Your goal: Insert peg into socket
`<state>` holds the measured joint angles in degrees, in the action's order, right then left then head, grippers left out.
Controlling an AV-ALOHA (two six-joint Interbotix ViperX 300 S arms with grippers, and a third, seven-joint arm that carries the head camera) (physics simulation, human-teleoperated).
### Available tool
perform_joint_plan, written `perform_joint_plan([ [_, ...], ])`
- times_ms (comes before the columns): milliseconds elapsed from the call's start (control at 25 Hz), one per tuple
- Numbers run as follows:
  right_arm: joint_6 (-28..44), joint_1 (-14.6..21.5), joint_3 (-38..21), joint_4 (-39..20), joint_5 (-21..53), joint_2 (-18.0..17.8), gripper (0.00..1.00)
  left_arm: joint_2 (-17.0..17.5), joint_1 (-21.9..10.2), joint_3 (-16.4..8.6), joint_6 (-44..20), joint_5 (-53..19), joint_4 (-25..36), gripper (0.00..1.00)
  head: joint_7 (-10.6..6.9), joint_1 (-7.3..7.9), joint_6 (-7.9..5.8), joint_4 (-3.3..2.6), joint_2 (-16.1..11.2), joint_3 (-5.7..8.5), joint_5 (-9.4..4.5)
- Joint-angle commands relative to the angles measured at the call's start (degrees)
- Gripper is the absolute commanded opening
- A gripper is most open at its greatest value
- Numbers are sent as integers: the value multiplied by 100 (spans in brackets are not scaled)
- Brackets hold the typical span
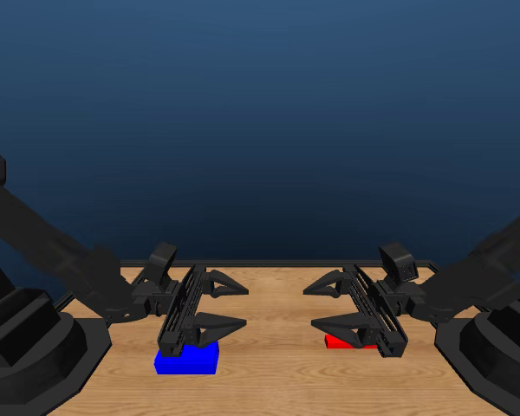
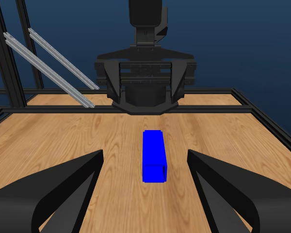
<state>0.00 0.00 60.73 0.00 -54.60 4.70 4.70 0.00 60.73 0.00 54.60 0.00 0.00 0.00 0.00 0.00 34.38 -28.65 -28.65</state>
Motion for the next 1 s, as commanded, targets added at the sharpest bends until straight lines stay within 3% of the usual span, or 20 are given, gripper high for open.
perform_joint_plan([
  [40,234,167,10,705,512,199,100,68,-402,-160,-65,708,-348,100,0,40,161,43,1,342,-1120],
  [320,151,223,-8,961,760,340,100,-8,-332,-64,-248,947,-374,100,-73,84,181,56,-16,374,-1161],
  [400,147,276,-51,965,908,289,100,23,-291,-60,-175,337,-690,100,-69,76,185,55,-79,392,-1157],
  [560,236,307,-196,888,1081,99,100,264,-263,339,-99,-865,-1279,100,7,36,248,60,-357,462,-1143],
  [800,370,215,-220,753,1085,-61,100,600,-189,892,-216,-1875,-1551,100,103,30,358,87,-793,601,-1126],
  [880,424,193,-220,722,1067,-76,100,604,-253,973,-299,-1945,-1560,100,106,31,385,93,-913,647,-1128],
  [1000,486,156,-164,688,1026,-104,100,643,-78,1101,-472,-2358,-1513,100,106,32,415,100,-1089,727,-1123],
])
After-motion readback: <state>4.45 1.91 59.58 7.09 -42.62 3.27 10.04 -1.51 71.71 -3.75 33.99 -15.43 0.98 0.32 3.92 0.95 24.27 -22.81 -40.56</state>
